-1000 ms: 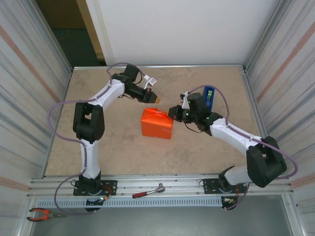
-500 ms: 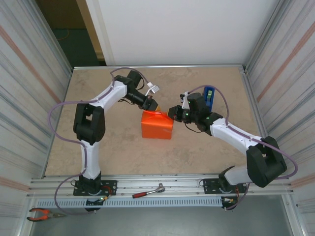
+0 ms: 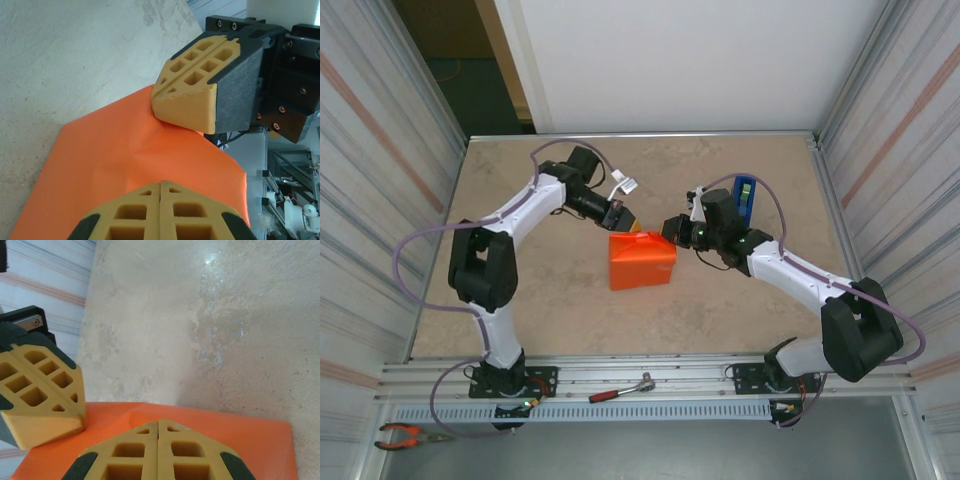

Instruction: Wrap the gift box in paper

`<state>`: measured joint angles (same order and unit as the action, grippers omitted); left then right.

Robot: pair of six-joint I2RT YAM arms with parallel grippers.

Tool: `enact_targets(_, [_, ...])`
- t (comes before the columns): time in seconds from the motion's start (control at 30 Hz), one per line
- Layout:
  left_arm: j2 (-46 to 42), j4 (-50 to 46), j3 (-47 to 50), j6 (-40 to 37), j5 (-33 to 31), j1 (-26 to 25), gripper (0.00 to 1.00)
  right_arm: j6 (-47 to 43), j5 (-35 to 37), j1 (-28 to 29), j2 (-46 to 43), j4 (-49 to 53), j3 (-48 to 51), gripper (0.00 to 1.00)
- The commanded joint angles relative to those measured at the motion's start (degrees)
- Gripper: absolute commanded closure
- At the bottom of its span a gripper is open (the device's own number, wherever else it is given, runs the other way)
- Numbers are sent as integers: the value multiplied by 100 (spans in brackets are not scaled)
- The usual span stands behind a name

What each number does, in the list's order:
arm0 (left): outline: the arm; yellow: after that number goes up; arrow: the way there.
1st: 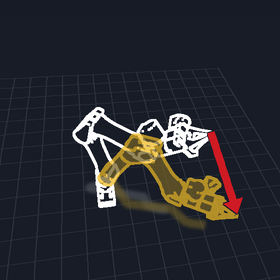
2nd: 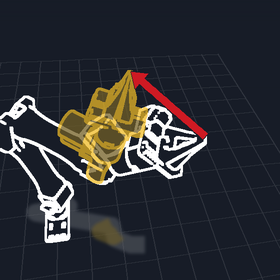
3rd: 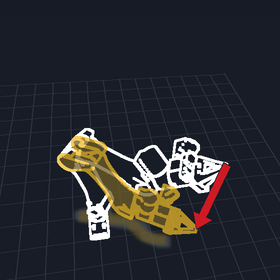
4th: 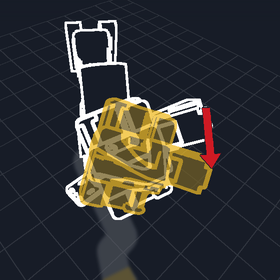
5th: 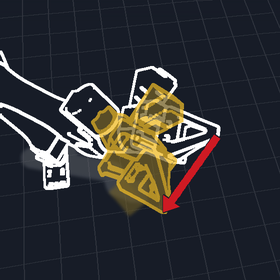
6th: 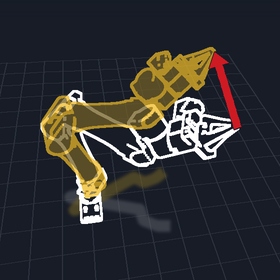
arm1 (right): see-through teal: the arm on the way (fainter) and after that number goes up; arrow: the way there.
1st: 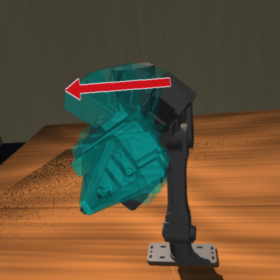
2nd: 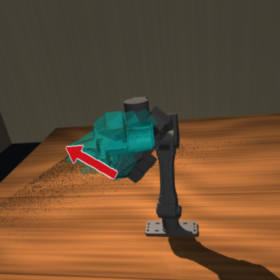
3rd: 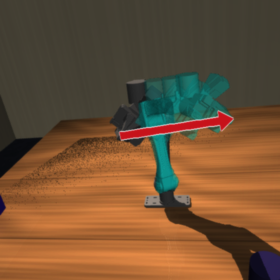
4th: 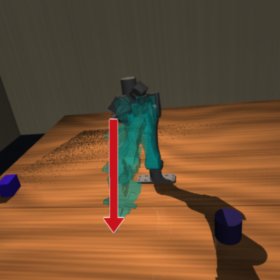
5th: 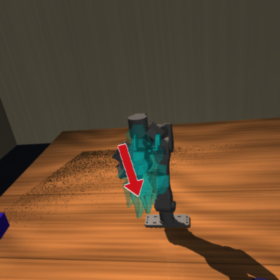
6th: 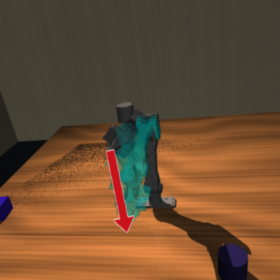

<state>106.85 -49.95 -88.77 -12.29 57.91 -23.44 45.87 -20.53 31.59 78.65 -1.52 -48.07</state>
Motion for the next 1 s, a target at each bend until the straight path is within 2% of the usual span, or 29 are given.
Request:
enact_targets(0.0, [-331,229,244,164,-102,-45,100,-116,175,31,168,1207,387,100])
enact_targets(0.2, [-481,221,472,100,-155,-121,100,-71,189,65,188,1155,422,100])
enact_targets(0.67, [-1003,270,960,19,-742,-440,100,-20,206,178,214,1146,317,100])
enact_targets(0.97, [-1252,235,1249,-89,-1101,-593,100,-207,95,63,203,1544,-483,100])
